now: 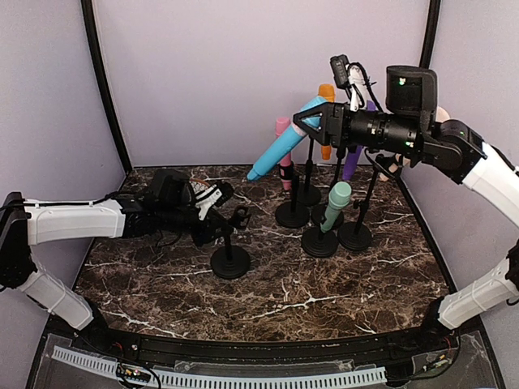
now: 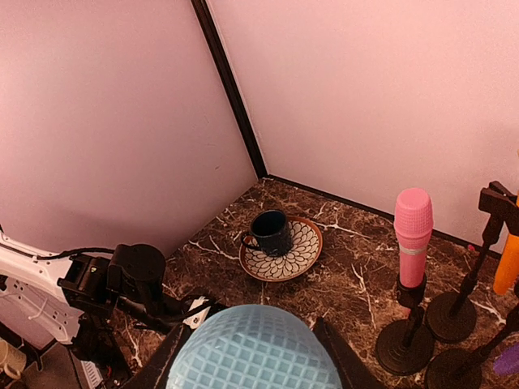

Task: Remove the microphone from the stand
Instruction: Place the microphone stand at the center of the board.

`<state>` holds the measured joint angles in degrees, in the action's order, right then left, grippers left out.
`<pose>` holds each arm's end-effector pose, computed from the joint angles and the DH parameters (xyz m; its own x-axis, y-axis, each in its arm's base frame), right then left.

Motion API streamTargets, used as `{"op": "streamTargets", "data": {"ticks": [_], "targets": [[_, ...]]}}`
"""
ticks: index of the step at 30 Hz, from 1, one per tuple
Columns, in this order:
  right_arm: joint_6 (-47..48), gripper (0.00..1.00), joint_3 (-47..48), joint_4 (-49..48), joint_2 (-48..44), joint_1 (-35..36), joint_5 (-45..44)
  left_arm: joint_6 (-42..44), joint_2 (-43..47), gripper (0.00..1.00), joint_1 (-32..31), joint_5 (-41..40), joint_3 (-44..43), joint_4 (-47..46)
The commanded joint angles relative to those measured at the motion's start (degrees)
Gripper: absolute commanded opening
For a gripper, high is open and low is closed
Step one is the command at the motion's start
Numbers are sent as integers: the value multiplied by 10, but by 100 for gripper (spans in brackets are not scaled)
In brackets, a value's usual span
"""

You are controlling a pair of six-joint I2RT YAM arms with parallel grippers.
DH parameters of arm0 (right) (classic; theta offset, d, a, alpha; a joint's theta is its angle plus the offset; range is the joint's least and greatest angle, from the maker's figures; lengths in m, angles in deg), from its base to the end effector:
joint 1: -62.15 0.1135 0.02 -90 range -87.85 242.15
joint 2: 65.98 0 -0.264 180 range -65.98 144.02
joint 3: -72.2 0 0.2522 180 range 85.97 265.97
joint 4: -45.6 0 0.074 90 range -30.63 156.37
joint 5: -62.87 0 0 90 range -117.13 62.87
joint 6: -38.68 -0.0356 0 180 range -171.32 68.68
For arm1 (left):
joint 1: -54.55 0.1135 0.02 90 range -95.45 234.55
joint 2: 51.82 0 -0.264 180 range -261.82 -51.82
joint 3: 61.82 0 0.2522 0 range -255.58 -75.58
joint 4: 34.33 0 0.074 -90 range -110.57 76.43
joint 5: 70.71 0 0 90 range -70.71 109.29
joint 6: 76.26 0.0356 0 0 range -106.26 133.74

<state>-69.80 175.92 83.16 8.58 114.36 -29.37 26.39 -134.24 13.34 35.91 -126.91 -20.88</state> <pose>0.1717 0.2191 0.4748 -0.3277 0.0943 -0.9401 -0.6981 0.6463 0.3082 0.2331 -0.2177 0.2447 -0.1969 0.4514 -0.8703 0.8807 0.4716 0.0453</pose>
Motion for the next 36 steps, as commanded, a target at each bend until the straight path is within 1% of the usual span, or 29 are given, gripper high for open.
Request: {"op": "streamTargets", "data": {"ticks": [1, 2, 4, 8, 12, 14, 20, 22, 23, 24, 25, 26, 27, 28, 30, 32, 34, 36], "targets": [[6, 43, -6, -56, -16, 1, 13, -30, 20, 0, 81, -41, 4, -2], [5, 43, -8, -60, -16, 1, 14, -31, 19, 0, 97, -44, 2, -18], [4, 43, -10, -63, -17, 1, 16, -31, 13, 0, 110, -52, -7, -36], [0, 43, -15, -63, -22, 1, 17, -20, -20, 0, 116, -68, -32, -72], [-3, 43, -18, -54, -31, 1, 12, -15, -74, 0, 128, -102, -61, -81], [-4, 43, -20, -50, -37, 1, 6, -20, -87, 0, 135, -110, -70, -80], [-6, 43, -33, -49, -49, 1, -3, -29, -79, 1, 143, -126, -53, -101], [-6, 43, -34, -53, -46, 1, 0, -29, -73, 8, 143, -130, -46, -105], [-6, 43, -34, -53, -45, 1, 2, -28, -71, 16, 143, -129, -45, -104], [-6, 43, -33, -54, -43, 1, 3, -29, -69, 22, 143, -129, -44, -103], [-6, 44, -33, -55, -42, 1, 4, -30, -66, 34, 143, -129, -44, -101], [-6, 44, -32, -54, -41, 1, 6, -29, -58, 40, 143, -128, -41, -100], [-6, 44, -32, -53, -41, 1, 6, -26, -54, 49, 144, -128, -39, -100], [-6, 44, -31, -52, -41, 1, 7, -24, -42, 52, 143, -129, -34, -99], [-5, 44, -30, -48, -40, 1, 7, -10, -20, 64, 144, -127, -29, -98], [-4, 44, -27, -44, -39, 1, 8, 2, 8, 71, 143, -122, -24, -94], [-3, 45, -23, -38, -36, 1, 12, 11, 37, 74, 143, -113, -24, -83], [-1, 45, -17, -30, -29, 1, 16, 12, 72, 76, 141, -97, -32, -50]]}}
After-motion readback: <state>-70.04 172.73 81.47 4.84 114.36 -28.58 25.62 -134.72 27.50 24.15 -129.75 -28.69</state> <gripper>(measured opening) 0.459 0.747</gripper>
